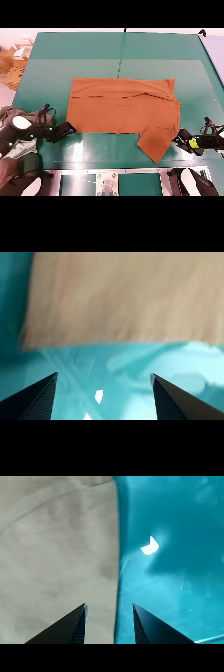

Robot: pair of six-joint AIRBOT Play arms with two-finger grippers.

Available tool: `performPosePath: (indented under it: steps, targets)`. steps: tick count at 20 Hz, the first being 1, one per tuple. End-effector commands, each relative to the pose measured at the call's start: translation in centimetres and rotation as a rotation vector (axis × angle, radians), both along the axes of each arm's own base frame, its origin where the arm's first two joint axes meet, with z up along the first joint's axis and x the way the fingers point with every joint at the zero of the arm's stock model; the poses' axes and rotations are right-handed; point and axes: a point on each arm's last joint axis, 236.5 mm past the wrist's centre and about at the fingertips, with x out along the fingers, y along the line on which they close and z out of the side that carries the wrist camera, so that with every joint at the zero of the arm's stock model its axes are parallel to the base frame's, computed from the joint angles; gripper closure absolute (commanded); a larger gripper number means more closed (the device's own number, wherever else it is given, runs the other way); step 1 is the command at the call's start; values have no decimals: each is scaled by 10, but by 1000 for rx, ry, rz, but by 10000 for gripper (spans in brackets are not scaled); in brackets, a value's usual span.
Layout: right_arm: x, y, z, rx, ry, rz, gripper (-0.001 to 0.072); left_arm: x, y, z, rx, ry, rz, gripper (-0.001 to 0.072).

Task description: Fold the shirts.

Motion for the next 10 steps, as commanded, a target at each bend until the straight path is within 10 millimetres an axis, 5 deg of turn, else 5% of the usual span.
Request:
performPosePath:
  steps: [1, 6, 8, 9, 10]
  targets:
    - [-3, 6, -11, 30, 17, -34, 377, 24, -10, -11, 0, -104, 117, 48]
    - [-4, 14, -23, 94, 65, -53, 289, 34, -6, -36, 14, -57, 195, 74]
    - [1, 18, -28, 122, 67, -76, 288, 45, -6, -30, 14, -99, 191, 548]
    - [5, 20, -31, 143, 68, -93, 288, 50, -8, -25, 12, -114, 177, 682]
    - [9, 24, -32, 168, 60, -93, 289, 53, -11, -20, 5, -123, 161, 680]
